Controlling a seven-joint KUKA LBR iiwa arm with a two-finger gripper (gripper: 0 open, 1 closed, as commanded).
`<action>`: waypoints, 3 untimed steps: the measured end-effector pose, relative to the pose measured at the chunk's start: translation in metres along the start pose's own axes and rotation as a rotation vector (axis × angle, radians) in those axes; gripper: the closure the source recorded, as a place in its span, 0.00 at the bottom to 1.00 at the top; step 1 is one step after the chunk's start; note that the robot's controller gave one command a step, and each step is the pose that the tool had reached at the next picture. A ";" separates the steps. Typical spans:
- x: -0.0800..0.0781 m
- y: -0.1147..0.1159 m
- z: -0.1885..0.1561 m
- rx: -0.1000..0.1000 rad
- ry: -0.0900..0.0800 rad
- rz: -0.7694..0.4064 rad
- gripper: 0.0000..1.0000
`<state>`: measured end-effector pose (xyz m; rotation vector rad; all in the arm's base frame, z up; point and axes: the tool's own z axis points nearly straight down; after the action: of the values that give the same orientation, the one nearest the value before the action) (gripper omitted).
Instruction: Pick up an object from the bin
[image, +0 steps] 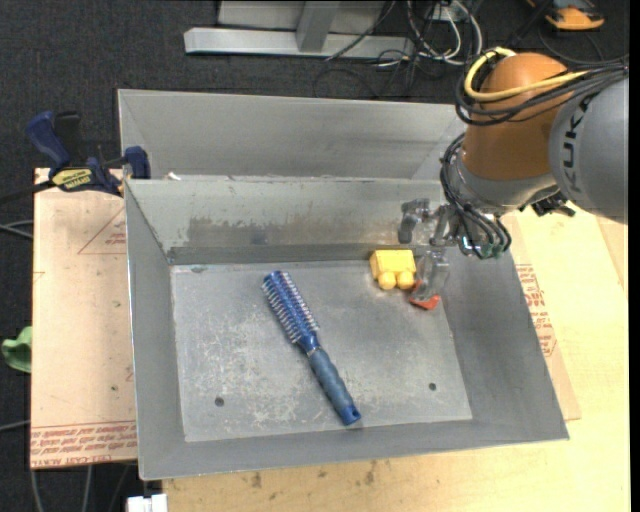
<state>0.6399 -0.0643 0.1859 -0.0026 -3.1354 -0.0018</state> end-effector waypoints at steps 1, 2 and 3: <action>-0.010 -0.048 0.079 0.001 -0.001 0.031 0.00; 0.004 -0.040 0.072 -0.001 -0.007 0.332 0.00; -0.006 -0.044 0.114 0.000 -0.017 0.276 0.00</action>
Offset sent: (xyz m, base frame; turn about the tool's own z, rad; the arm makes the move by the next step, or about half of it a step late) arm 0.0115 -0.0461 -0.0735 0.0255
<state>0.6447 -0.1085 0.0719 -0.4370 -3.1219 -0.0004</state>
